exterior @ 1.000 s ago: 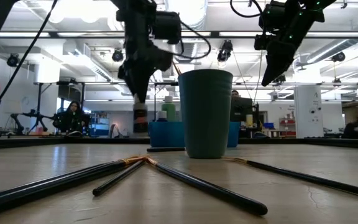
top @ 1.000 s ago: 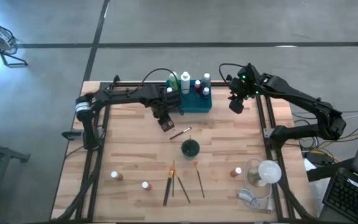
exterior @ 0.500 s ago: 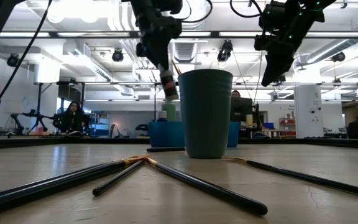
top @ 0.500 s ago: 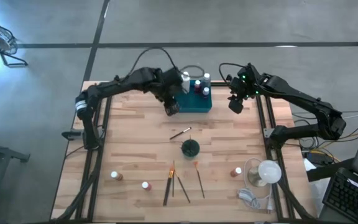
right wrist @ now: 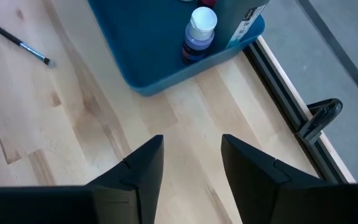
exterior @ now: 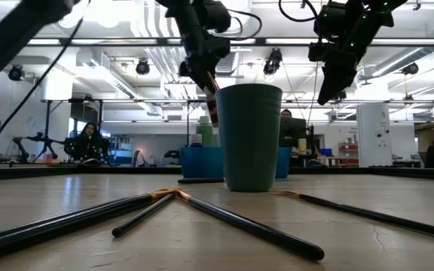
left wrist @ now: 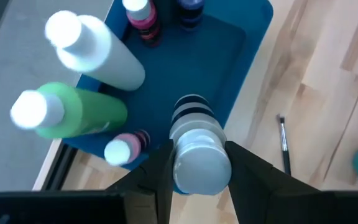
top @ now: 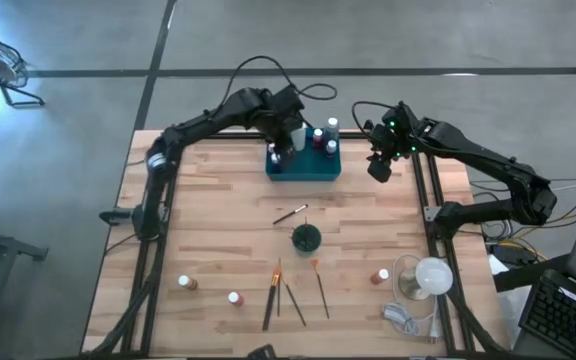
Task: Pick & Place Paint Supplies
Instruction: Put the gray paint bottle into the blue bin
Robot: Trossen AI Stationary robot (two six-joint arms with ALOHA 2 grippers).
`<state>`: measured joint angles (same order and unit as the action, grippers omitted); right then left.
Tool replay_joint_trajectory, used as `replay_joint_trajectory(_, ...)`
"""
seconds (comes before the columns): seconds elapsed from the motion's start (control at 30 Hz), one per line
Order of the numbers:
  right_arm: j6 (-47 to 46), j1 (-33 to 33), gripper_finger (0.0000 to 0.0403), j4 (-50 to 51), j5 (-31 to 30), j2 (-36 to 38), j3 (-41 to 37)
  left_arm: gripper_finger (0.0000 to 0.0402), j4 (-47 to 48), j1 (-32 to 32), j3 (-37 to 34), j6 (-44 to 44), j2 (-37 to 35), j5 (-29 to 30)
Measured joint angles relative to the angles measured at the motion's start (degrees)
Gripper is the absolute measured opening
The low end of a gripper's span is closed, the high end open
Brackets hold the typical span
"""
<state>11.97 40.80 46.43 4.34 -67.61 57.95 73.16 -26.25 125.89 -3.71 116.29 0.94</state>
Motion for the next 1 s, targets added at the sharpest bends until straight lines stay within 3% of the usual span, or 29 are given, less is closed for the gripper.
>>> replay_joint_trajectory(0.23, 0.0, 0.01, 0.0141, 0.32, -3.19, 0.0, 0.0, 0.0122, 6.74, 0.08, 9.16, -2.35, 7.26, 0.17)
replay_joint_trajectory(1.0, 0.02, 0.15, 0.0185, 1.2, -4.48, 0.0, 0.0, 0.0122, -1.98, -3.4, 0.91, -0.44, 7.87, 1.12)
